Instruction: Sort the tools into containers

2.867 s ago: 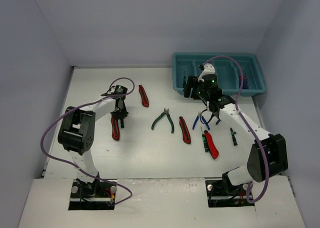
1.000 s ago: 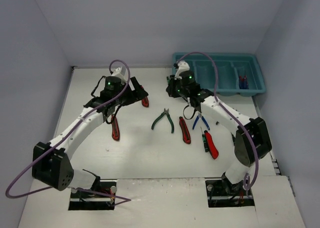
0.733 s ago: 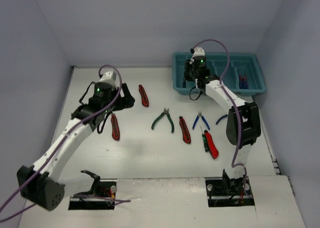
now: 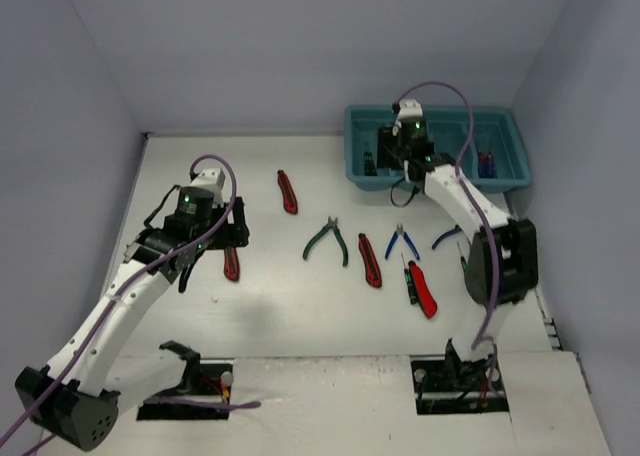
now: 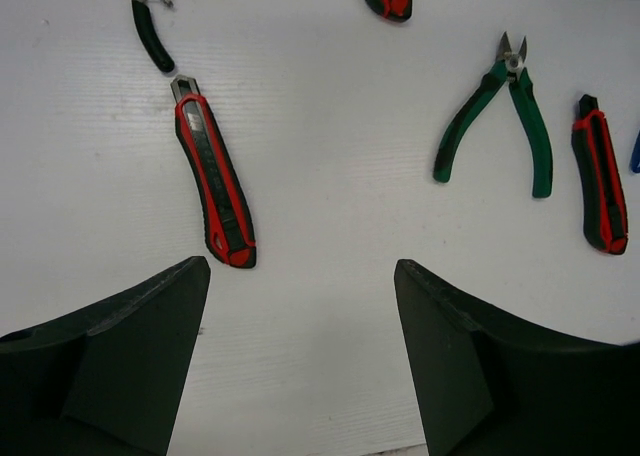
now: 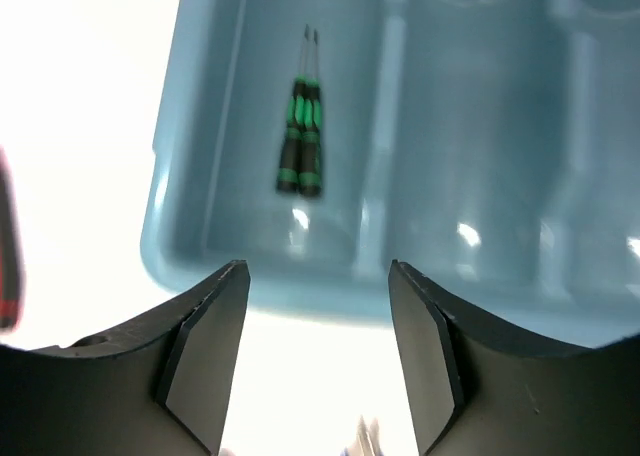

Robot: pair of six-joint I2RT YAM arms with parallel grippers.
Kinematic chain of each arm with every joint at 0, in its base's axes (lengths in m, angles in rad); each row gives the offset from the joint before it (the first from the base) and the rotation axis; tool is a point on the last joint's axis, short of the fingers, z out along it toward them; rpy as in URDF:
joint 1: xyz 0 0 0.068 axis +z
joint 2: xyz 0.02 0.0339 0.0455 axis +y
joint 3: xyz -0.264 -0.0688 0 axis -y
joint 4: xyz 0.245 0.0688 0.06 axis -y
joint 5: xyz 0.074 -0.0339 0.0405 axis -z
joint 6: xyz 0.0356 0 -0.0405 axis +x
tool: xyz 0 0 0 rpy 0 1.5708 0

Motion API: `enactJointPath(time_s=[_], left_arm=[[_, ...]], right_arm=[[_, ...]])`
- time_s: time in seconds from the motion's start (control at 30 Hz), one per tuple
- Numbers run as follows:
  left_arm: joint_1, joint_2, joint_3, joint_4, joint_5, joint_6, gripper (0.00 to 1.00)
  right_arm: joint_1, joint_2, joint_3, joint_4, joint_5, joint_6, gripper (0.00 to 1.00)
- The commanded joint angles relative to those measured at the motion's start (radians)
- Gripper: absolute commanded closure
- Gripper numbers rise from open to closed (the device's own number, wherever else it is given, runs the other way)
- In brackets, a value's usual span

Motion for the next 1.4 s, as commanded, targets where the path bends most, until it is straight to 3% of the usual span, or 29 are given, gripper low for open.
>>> enactJointPath(time_s=[0.0, 0.1, 0.27, 0.67, 1.37], left_arm=[[-0.004, 0.044, 0.116, 0.028, 0.025, 0.035, 0.28], [-0.005, 0.09, 0.156, 0.021, 0.071, 0.059, 0.28], [-0.007, 0.114, 0.191, 0.014, 0.088, 0.073, 0.28], [-0.007, 0.144, 0.206, -0.008, 0.048, 0.065, 0.28], [-0.008, 0.125, 0.18, -0.007, 0.049, 0.051, 0.28]], right_arm=[[0.011, -0.248, -0.235, -0.13, 0.006, 0.061, 0.46], [0.038, -0.334, -0.398, -0.208, -0.009, 0.157, 0.47], [0.073, -0.443, -0.5, -0.332, -0.028, 0.26, 0.48], [0.07, -0.462, -0.679, -0.42, -0.092, 0.337, 0.52], [0.065, -0.298, -0.693, -0.404, -0.055, 0.338, 0.57]])
